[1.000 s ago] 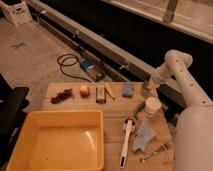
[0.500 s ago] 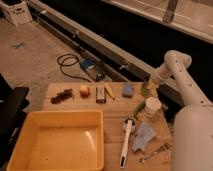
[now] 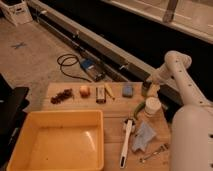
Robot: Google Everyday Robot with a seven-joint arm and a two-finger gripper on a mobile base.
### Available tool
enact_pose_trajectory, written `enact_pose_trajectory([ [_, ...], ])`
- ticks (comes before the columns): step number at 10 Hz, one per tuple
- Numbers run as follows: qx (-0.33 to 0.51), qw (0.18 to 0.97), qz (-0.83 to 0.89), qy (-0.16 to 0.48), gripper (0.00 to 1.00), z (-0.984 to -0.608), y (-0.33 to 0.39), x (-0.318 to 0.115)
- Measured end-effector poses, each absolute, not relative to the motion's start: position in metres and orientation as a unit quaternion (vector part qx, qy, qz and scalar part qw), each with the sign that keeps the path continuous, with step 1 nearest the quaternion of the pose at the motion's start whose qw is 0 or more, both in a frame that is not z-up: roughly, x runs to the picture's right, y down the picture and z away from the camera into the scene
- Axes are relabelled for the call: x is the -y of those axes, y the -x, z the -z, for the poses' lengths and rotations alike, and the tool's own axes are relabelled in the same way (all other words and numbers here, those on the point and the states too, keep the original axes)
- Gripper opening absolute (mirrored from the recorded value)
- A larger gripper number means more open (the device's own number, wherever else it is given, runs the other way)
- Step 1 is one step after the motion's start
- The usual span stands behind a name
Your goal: Stack cups into tray
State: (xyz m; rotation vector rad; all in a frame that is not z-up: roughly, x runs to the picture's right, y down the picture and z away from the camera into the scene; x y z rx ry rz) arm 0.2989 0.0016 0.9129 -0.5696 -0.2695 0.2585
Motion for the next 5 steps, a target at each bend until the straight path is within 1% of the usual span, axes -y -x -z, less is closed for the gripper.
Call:
enact_pose_trajectory([
  [5,0.13,0.94,-0.132,0.287,0.8,-0.9176,-0.2981,-0.0078],
])
